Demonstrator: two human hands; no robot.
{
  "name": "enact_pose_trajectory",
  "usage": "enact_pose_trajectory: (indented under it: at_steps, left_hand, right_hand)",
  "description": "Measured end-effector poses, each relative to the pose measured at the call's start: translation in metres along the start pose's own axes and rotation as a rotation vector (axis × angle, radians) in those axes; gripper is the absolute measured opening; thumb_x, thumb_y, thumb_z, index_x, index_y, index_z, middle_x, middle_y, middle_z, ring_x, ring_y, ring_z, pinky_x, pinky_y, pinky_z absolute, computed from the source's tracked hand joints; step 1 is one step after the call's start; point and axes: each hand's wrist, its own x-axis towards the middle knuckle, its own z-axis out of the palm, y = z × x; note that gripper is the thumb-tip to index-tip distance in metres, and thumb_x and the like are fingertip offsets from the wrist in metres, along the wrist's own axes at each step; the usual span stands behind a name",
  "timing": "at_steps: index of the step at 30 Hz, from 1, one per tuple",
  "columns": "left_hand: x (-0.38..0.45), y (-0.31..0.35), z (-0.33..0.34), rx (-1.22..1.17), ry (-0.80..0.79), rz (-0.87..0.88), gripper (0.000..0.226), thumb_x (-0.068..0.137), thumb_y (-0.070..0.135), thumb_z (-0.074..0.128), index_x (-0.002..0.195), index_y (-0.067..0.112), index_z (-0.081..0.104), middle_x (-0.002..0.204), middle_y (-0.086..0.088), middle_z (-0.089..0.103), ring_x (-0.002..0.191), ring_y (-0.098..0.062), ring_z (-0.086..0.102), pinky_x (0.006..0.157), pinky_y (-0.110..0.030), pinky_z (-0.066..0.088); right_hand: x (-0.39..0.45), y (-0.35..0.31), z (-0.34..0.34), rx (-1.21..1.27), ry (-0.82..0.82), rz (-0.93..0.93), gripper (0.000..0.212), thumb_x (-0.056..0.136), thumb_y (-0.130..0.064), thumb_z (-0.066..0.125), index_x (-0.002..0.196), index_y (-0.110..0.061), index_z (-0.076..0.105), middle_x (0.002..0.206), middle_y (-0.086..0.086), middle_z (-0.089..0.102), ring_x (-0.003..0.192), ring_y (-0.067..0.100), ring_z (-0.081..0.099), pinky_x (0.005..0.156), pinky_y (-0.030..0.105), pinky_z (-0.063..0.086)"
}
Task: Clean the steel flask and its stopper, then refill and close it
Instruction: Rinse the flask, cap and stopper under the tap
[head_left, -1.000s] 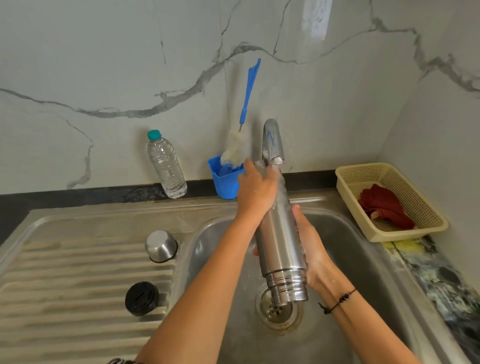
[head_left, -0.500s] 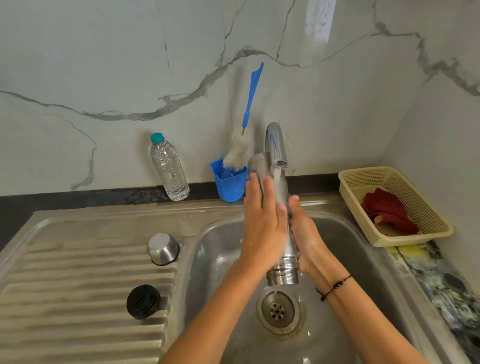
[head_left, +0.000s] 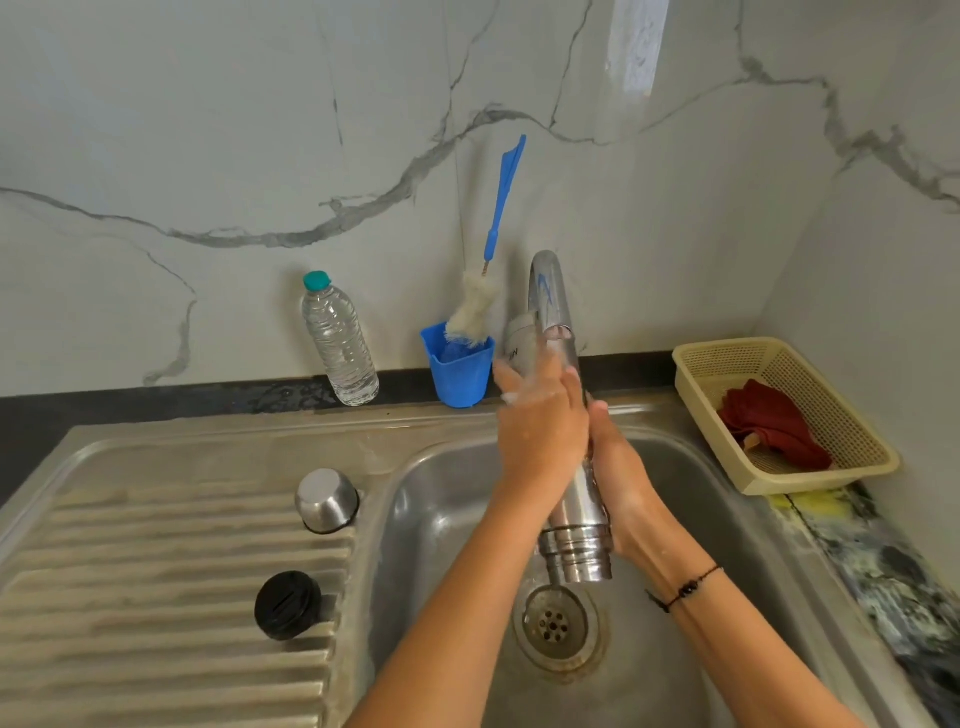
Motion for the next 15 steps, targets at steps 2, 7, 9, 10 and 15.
enact_pose_trajectory:
  at_steps: [2, 7, 9, 10, 15]
  left_hand:
    - [0.01, 0.005, -0.001, -0.006, -0.034, -0.044, 0.031, 0.103, 0.033, 0.029, 0.131, 0.023, 0.037, 0.122, -0.016, 0.042, 0.092, -0.022, 0.047, 0.064, -0.021, 0.036]
    - [0.036, 0.002, -0.009, -0.191, 0.007, -0.298, 0.055, 0.099, 0.049, 0.033, 0.143, 0.018, 0.027, 0.108, -0.007, 0.057, 0.091, -0.022, 0.055, 0.063, -0.026, 0.037]
    - [0.04, -0.003, -0.011, -0.241, 0.003, -0.338, 0.054, 0.098, 0.05, 0.035, 0.138, 0.014, 0.034, 0.113, -0.009, 0.06, 0.096, -0.024, 0.058, 0.071, -0.029, 0.045]
    - [0.042, -0.006, -0.012, -0.283, -0.001, -0.371, 0.055, 0.098, 0.051, 0.036, 0.138, 0.014, 0.035, 0.117, -0.011, 0.058, 0.102, -0.026, 0.057, 0.08, -0.033, 0.047]
    - [0.059, -0.02, -0.02, -0.543, 0.007, -0.515, 0.056, 0.097, 0.052, 0.033, 0.128, 0.011, 0.053, 0.114, -0.01, 0.061, 0.102, -0.025, 0.059, 0.093, -0.04, 0.047]
  right_hand:
    - [0.0, 0.003, -0.002, -0.005, 0.036, -0.015, 0.043, 0.099, -0.044, 0.029, 0.099, -0.013, 0.058, 0.063, 0.007, 0.067, 0.055, 0.02, 0.064, 0.053, 0.031, 0.054]
    - [-0.001, 0.009, 0.002, -0.164, 0.048, -0.08, 0.041, 0.1, -0.043, 0.026, 0.114, -0.016, 0.054, 0.077, 0.01, 0.068, 0.064, 0.019, 0.067, 0.056, 0.029, 0.053]
    - [-0.003, 0.012, 0.003, -0.188, 0.047, -0.072, 0.042, 0.1, -0.044, 0.027, 0.116, -0.015, 0.053, 0.083, 0.013, 0.068, 0.069, 0.021, 0.068, 0.06, 0.03, 0.054]
    - [-0.004, 0.013, 0.002, -0.205, 0.046, -0.07, 0.042, 0.099, -0.044, 0.028, 0.114, -0.014, 0.054, 0.083, 0.013, 0.069, 0.07, 0.022, 0.068, 0.061, 0.031, 0.054]
    - [-0.012, 0.017, 0.001, -0.115, -0.024, 0.082, 0.043, 0.098, -0.046, 0.03, 0.103, -0.013, 0.057, 0.069, 0.008, 0.07, 0.064, 0.019, 0.067, 0.059, 0.029, 0.057]
